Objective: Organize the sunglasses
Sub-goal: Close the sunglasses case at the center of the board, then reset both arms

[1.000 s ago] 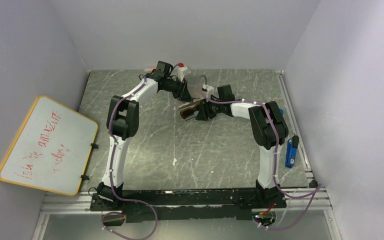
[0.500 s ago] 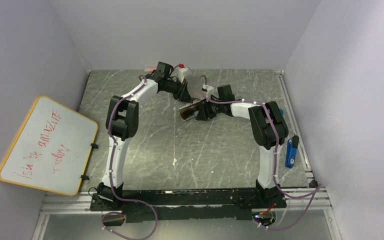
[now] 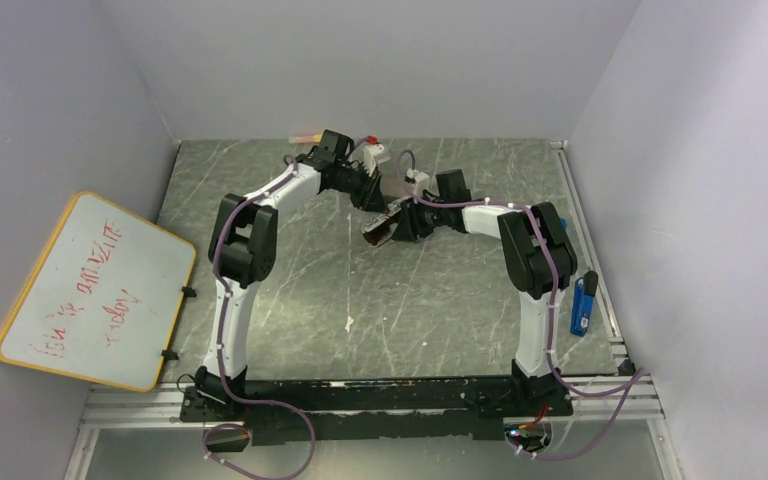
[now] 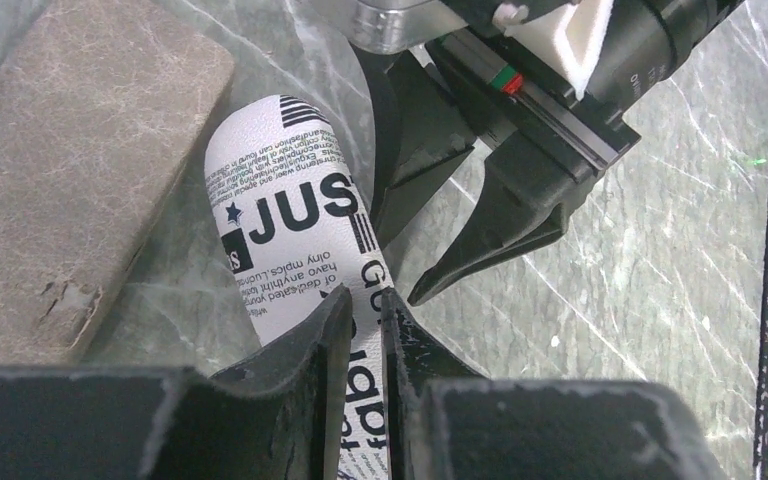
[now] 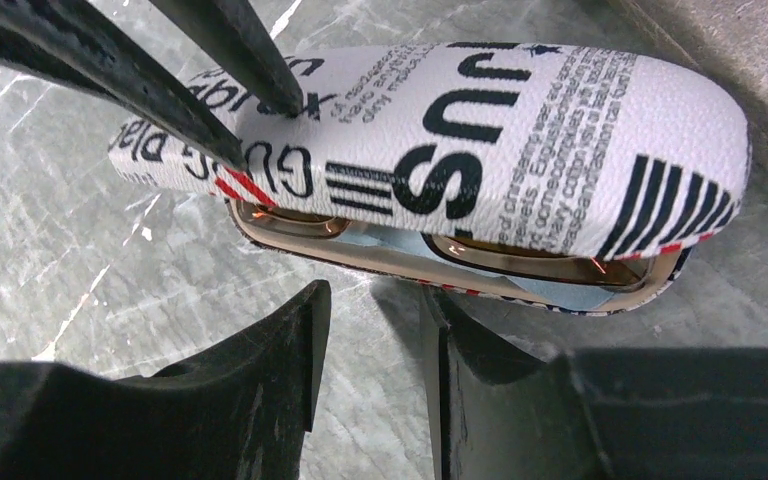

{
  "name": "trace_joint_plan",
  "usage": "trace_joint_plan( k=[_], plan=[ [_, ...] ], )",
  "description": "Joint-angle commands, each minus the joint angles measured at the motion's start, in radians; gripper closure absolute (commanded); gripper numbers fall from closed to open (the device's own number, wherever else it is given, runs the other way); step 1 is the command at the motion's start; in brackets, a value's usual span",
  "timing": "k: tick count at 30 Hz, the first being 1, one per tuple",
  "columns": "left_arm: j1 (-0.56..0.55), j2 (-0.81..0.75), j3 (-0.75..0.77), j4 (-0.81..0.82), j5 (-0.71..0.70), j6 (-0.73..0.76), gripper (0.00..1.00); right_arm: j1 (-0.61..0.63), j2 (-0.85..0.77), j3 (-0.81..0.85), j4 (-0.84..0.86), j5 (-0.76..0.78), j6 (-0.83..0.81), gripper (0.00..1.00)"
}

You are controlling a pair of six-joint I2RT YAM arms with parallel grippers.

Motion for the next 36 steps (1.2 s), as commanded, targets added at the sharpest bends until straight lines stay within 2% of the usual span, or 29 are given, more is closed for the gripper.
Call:
trace_joint_plan(
  k=[1, 13, 16, 22, 29, 34, 36],
  plan=[
    [-0.042, 0.01, -0.046, -0.055, -0.054, 0.032, 0.78, -0.002, 0.001, -0.008, 0.041, -0.016, -0.016, 0.57],
    [-0.043, 0.013, -0.063, -0.049, -0.085, 0.039, 0.78, -0.012, -0.043, -0.018, 0.037, -0.042, -0.026, 0.57],
    [-0.042, -0.022, -0.048, -0.064, -0.09, 0.048, 0.73, -0.024, -0.105, -0.011, -0.025, -0.059, -0.075, 0.57],
    [-0.043, -0.146, -0.055, -0.062, -0.153, 0.056, 0.56, -0.051, -0.31, -0.029, -0.167, -0.091, -0.212, 0.52],
    [-0.064, -0.279, -0.172, -0.001, -0.283, 0.086, 0.29, -0.053, -0.489, -0.072, -0.267, -0.035, -0.331, 0.4],
    [-0.103, -0.372, -0.293, 0.017, -0.288, 0.117, 0.22, -0.053, -0.543, -0.102, -0.282, 0.034, -0.366, 0.38],
    [-0.136, -0.426, -0.36, 0.029, -0.339, 0.136, 0.08, -0.052, -0.572, -0.109, -0.308, 0.049, -0.389, 0.33]
  ],
)
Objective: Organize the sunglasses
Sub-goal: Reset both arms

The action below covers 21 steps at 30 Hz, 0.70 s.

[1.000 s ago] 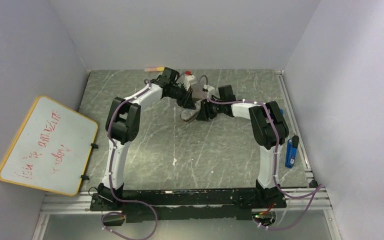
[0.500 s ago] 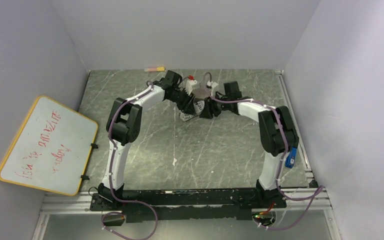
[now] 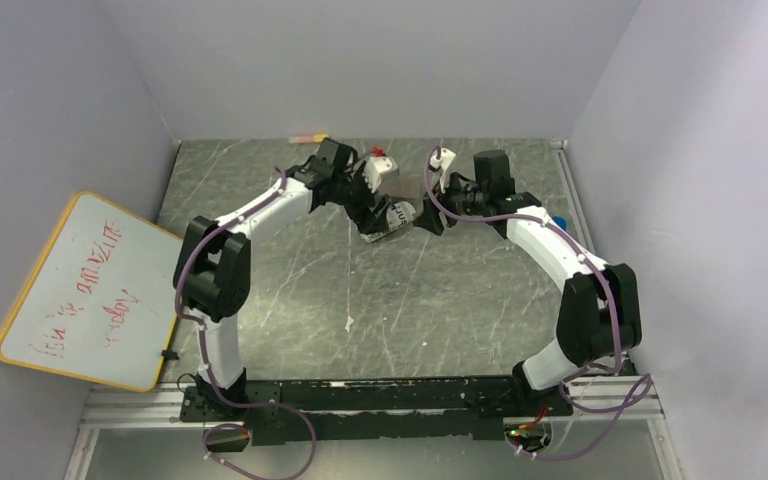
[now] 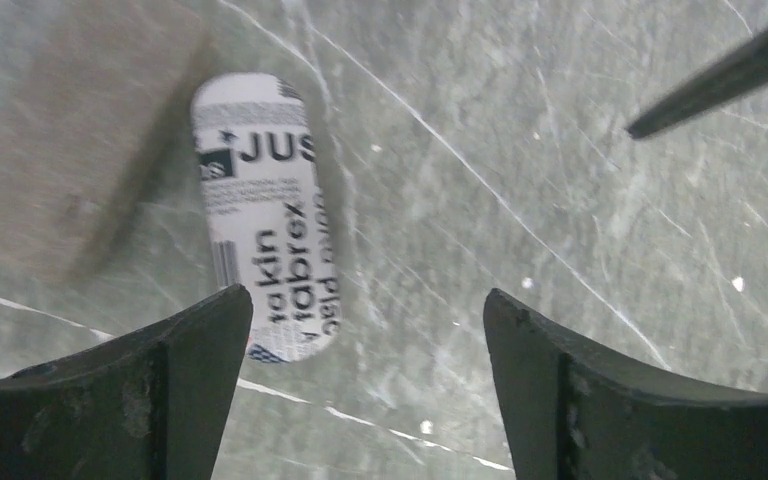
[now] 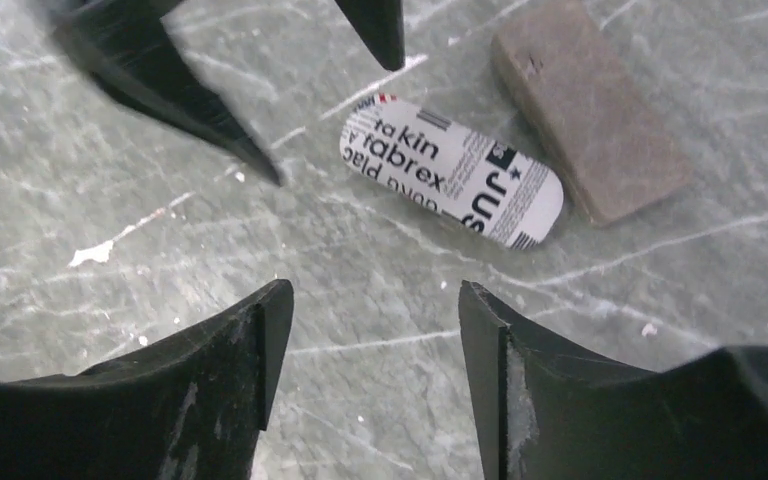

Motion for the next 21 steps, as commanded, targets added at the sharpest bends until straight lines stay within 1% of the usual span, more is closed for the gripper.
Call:
trace_joint_plan(
  k=[1, 2, 3, 4, 10, 14, 16, 18, 21],
  plan=[
    [-0.067, -0.119, -0.135, 0.038, -0.089, 0.054, 0.04, -0.002, -0.071, -0.03, -0.067, 0.064, -0.085, 0.29],
    [-0.074, -0.156, -0.176, 0.058, -0.101, 0.056, 0.04, -0.001, -0.101, -0.04, -0.073, 0.078, -0.097, 0.17],
    [-0.079, -0.19, -0.22, 0.077, -0.112, 0.054, 0.03, -0.001, -0.133, -0.051, -0.078, 0.094, -0.107, 0.02],
    [-0.08, -0.227, -0.257, 0.092, -0.118, 0.056, 0.03, -0.001, -0.17, -0.062, -0.078, 0.118, -0.113, 0.0],
    [-0.076, -0.443, -0.436, 0.124, -0.192, 0.059, 0.04, -0.002, -0.398, -0.119, -0.169, 0.234, -0.141, 0.0],
    [-0.057, -0.693, -0.66, 0.268, -0.228, 0.007, 0.04, -0.002, -0.589, -0.184, -0.209, 0.26, -0.109, 0.0],
    [-0.043, -0.805, -0.746, 0.327, -0.25, -0.009, 0.04, -0.001, -0.675, -0.217, -0.22, 0.261, -0.068, 0.0],
    [-0.023, -0.896, -0.797, 0.345, -0.294, -0.016, 0.04, -0.001, -0.759, -0.255, -0.227, 0.251, -0.031, 0.0],
    [-0.01, -0.982, -0.847, 0.331, -0.363, -0.013, 0.03, -0.002, -0.872, -0.304, -0.23, 0.267, 0.014, 0.0]
  ],
)
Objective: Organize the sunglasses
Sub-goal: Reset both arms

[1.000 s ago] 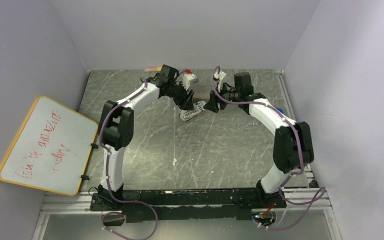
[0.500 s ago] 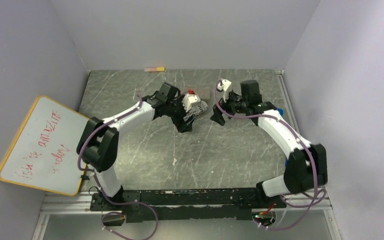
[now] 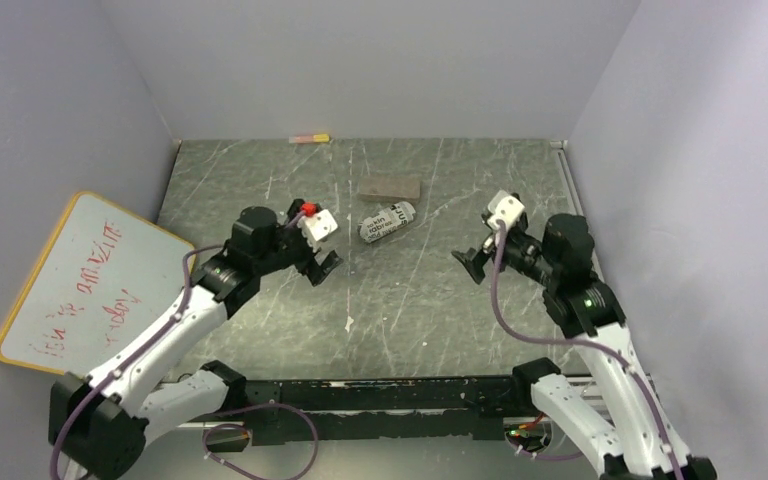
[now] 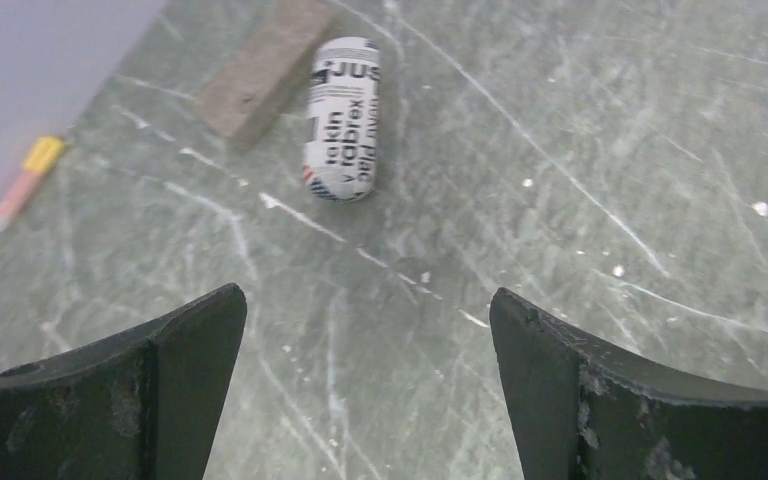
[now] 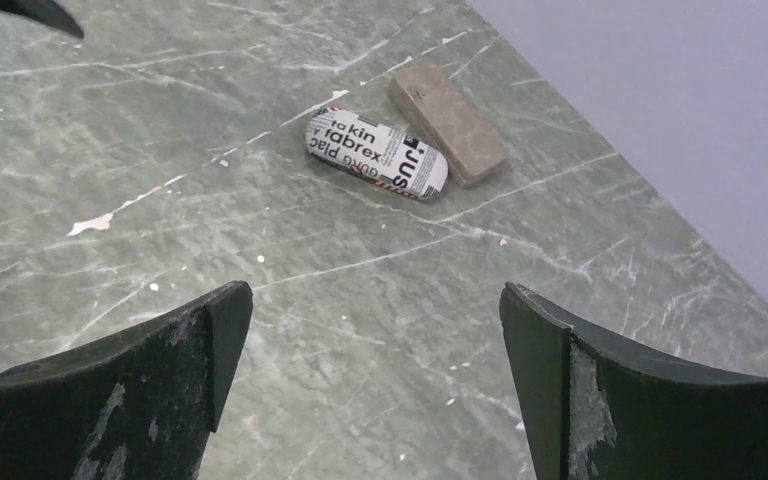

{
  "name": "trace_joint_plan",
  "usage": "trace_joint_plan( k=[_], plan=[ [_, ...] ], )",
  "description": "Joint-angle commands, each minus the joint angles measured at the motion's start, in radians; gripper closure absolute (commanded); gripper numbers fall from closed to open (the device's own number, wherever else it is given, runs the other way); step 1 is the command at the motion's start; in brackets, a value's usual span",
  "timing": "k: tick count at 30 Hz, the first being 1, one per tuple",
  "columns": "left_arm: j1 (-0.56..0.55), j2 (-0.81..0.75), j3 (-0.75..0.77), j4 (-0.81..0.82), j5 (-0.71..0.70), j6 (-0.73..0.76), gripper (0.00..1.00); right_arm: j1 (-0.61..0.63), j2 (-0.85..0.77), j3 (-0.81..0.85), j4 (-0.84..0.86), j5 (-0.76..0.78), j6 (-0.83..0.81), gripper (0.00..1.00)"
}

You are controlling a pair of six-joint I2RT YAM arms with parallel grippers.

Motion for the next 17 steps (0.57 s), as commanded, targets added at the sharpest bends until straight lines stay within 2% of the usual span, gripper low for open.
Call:
trace_joint_plan(
  k=[1, 5, 10, 14, 17],
  plan=[
    [0.024, -0.103, -0.063, 0.062, -0.122, -0.025, 0.03, -0.002, -0.148, -0.067, -0.022, 0.032, 0.081, 0.0],
    [0.026, -0.192, -0.09, -0.042, -0.108, 0.033, 0.05, -0.002, -0.284, -0.143, 0.028, 0.085, 0.096, 0.0],
    [0.028, -0.373, -0.177, -0.006, -0.181, 0.002, 0.04, 0.001, -0.416, -0.206, 0.077, 0.128, 0.159, 0.0],
    [0.028, -0.468, -0.222, -0.001, -0.136, -0.001, 0.04, 0.005, -0.404, -0.205, 0.055, 0.157, 0.171, 0.0],
    [0.028, -0.478, -0.235, 0.008, -0.126, 0.002, 0.04, 0.004, -0.353, -0.179, -0.005, 0.138, 0.161, 0.0]
  ],
)
